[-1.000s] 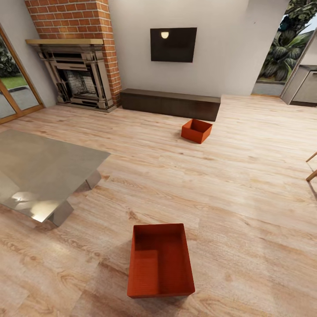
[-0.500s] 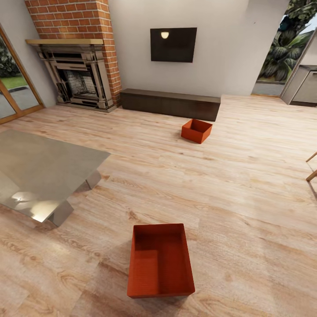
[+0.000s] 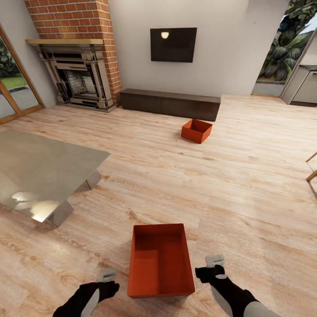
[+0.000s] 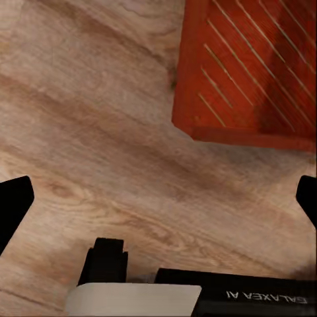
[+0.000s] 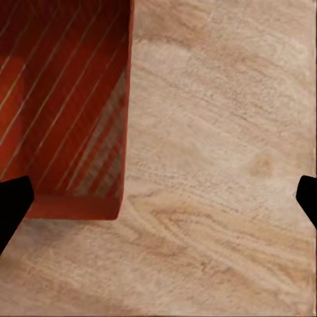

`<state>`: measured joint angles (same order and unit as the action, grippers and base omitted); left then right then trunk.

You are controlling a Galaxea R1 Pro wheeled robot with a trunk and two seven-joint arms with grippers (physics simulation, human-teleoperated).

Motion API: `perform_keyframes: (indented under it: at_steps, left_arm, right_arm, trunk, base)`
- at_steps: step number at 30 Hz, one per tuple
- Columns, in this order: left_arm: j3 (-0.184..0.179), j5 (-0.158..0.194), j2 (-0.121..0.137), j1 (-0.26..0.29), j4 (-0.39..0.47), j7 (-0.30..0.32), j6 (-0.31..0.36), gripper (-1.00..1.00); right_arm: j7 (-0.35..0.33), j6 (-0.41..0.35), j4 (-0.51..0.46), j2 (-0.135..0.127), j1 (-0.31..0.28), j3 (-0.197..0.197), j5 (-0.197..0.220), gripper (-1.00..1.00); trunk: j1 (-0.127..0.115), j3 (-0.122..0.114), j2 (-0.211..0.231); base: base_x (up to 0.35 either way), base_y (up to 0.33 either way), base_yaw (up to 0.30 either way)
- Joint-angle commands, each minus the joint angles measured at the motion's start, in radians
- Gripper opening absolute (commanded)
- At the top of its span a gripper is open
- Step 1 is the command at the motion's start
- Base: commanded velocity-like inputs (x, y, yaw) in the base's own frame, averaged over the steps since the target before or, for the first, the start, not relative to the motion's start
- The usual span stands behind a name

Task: Move the two storage containers from the living room to the garage. In the garage, place one container on the floor and stack the other container on top of it (either order is fine).

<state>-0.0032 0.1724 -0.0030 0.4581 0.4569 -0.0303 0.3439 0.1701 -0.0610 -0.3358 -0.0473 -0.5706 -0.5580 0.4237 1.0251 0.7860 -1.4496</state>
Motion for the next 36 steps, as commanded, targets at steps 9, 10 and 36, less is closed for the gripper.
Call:
perform_keyframes:
  at_steps: [9, 10, 36]
  left_arm:
    - [-0.002, -0.17, -0.122, 0.249, -0.165, -0.105, -0.045, 1.0]
    - [-0.001, -0.175, -0.124, 0.258, -0.166, -0.119, -0.049, 1.0]
    - [0.01, -0.18, -0.134, 0.267, -0.155, -0.146, -0.091, 1.0]
  right_arm:
    - [0.112, 0.075, 0.153, 0.088, -0.159, -0.008, 0.018, 1.0]
    - [0.119, 0.081, 0.154, 0.093, -0.161, -0.006, 0.021, 1.0]
    - [0.116, 0.143, 0.208, 0.126, -0.163, 0.004, 0.093, 1.0]
  trunk:
    - [0.0, 0.001, 0.0]
    - [0.0, 0.001, 0.0]
    - [0.0, 0.001, 0.0]
  base:
    - [0.0, 0.0, 0.0]
    - [0.0, 0.0, 0.0]
    - [0.0, 0.0, 0.0]
